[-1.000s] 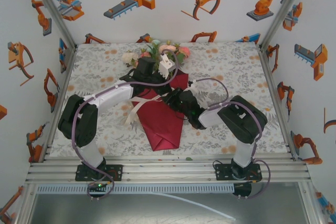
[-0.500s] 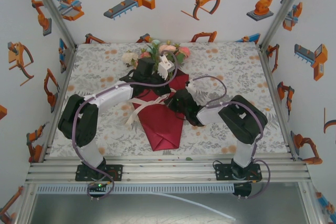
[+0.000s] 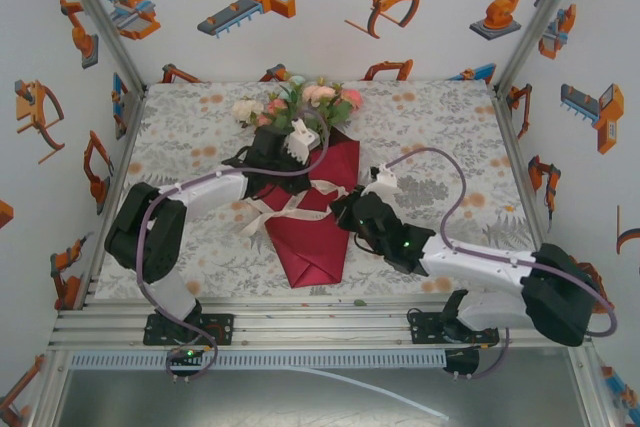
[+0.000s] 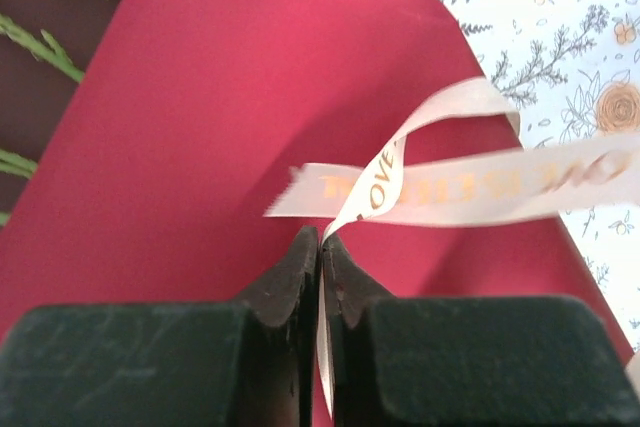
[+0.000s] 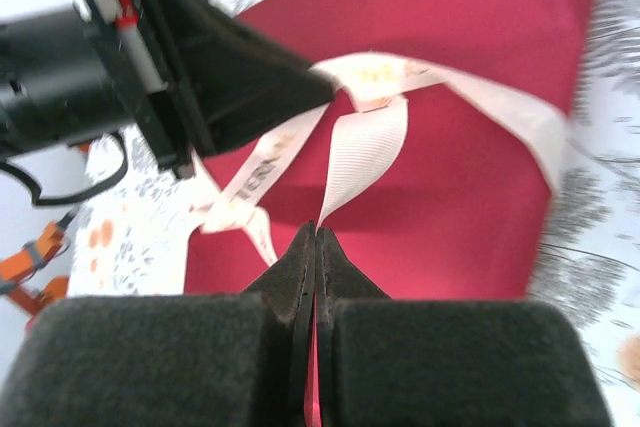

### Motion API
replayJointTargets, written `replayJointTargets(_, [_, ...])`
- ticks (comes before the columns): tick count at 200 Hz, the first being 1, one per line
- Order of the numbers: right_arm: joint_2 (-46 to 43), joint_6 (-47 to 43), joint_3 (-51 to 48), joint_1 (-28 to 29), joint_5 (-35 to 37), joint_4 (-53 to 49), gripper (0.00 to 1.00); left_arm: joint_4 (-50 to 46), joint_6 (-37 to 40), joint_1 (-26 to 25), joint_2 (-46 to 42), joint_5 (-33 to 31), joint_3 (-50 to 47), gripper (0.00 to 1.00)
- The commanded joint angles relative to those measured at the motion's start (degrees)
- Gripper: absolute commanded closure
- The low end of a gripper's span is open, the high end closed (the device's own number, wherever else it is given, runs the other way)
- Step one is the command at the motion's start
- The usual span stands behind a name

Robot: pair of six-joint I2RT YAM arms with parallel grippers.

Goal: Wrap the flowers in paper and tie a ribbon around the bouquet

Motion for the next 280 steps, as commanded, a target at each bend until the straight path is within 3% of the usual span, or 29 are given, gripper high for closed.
replayJointTargets(1, [-3.51,-0.68,0.42,0.43,11.33,-9.59,1.00,2.60,-0.53,-0.11,-3.34,1.48,-1.73,0.82])
replayJointTargets(23, [-4.53,-3.96,2.77,0.41,13.08,-11.20,1.00,3.05,-0.01,-0.30,-3.92,2.91,-2.77,0.76])
replayJointTargets(45, [-3.69,-4.38,4.96,0.44,11.39,-9.97,1.00,3.99,-0.08,-0.46,-5.88,3.15,-3.69,0.61])
replayJointTargets(67, [-2.24,-4.66,7.22,0.70,11.64,-10.39,1.00,7.22,-4.43,-0.19,-11.60,-2.77,-6.29,0.49])
replayJointTargets(101, [0.34,-5.24,8.37,0.75,11.24,-9.40,1.00,0.70,-24.30,1.55,-22.03,-24.52,-9.48,0.47])
replayJointTargets(129, [0.91,-6.40,8.15,0.74,10.07,-8.21,1.00,-10.66,-43.65,7.83,-26.97,-30.15,-13.74,0.48])
replayJointTargets(150, [1.46,-7.29,8.38,0.75,9.54,-7.82,1.00,-14.56,-53.33,11.22,-26.74,-30.07,-16.01,0.48])
replayJointTargets(189, [2.87,-8.03,9.28,0.75,7.65,-7.62,1.00,-5.70,-63.85,16.10,-23.76,-25.35,-21.48,0.39])
replayJointTargets(231, [4.18,-8.42,10.51,0.69,6.03,-8.14,1.00,2.88,-67.82,17.55,-19.48,-19.32,-23.97,0.38])
replayJointTargets(256, [4.51,-8.59,10.87,0.75,5.43,-8.32,1.00,5.83,-68.56,17.63,-17.66,-18.11,-24.13,0.49])
replayJointTargets(280, [4.25,-8.45,10.91,0.74,6.05,-8.82,1.00,6.40,-69.21,18.23,-16.49,-17.75,-24.22,0.70])
